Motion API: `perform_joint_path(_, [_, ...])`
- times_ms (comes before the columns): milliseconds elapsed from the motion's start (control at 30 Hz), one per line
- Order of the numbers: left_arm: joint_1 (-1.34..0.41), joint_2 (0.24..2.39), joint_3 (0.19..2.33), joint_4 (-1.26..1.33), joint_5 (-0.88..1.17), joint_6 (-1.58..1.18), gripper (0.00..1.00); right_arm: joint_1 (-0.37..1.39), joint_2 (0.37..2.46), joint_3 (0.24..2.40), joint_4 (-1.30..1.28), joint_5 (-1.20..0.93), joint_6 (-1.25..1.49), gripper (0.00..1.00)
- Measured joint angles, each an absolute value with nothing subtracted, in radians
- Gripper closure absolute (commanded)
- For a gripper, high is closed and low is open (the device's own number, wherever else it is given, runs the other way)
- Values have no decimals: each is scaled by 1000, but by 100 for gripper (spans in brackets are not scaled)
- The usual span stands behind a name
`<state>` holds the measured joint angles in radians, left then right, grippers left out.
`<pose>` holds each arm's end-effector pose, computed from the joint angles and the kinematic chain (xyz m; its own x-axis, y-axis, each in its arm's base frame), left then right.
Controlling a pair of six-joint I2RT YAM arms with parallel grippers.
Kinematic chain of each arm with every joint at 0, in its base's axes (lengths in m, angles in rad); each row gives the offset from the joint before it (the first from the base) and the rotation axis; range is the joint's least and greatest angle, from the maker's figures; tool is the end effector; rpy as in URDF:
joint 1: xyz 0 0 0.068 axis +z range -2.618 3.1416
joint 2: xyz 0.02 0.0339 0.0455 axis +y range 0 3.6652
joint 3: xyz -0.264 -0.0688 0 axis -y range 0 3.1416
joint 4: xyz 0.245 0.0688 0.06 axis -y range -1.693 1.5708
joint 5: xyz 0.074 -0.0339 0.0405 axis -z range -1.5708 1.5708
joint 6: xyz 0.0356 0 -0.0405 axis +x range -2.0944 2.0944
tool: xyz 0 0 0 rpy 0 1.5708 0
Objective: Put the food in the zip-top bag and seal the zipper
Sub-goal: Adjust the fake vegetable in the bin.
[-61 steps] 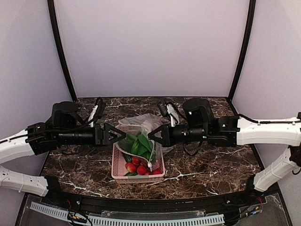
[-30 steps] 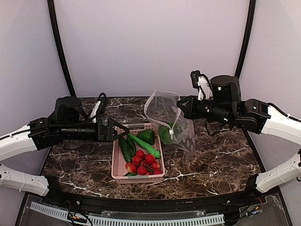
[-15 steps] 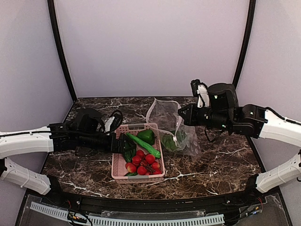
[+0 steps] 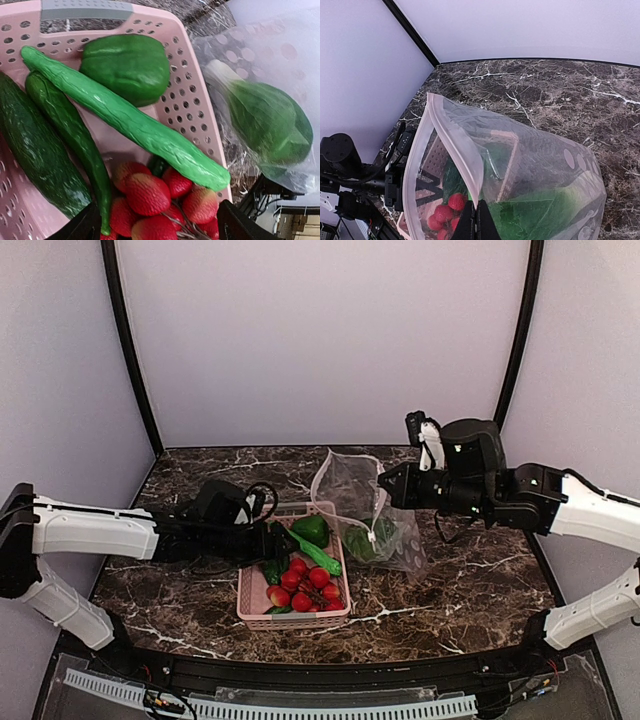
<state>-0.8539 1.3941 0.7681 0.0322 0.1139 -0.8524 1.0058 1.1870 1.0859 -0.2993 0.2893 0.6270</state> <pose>0.1927 -0.2273 0.2173 -0.8524 -0.1604 -0.4976 0.2569 0.7005 -0.6658 0.1534 0.2230 0.3511 -0.5614 0.1647 -0.8110 -0.4192 0.7884 0.4503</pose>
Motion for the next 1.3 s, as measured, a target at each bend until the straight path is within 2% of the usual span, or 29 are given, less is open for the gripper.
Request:
perform_joint_path(367, [-742,1592,859,122,74,-878,33,1006,1187,1080,-292,284,621,100])
perform_joint_path(900, [-726,1755,944,159,129,-898,36,1006,1229,1082,-284,266,596,100])
perform_joint_path(1033, [-726,1782,948,171,139,-909,52,1006,1229,1082,-284,266,595,100])
perform_joint_path(1300, [-726,1792,948,186,146,-942,69,1006,1229,1082,-284,266,595,100])
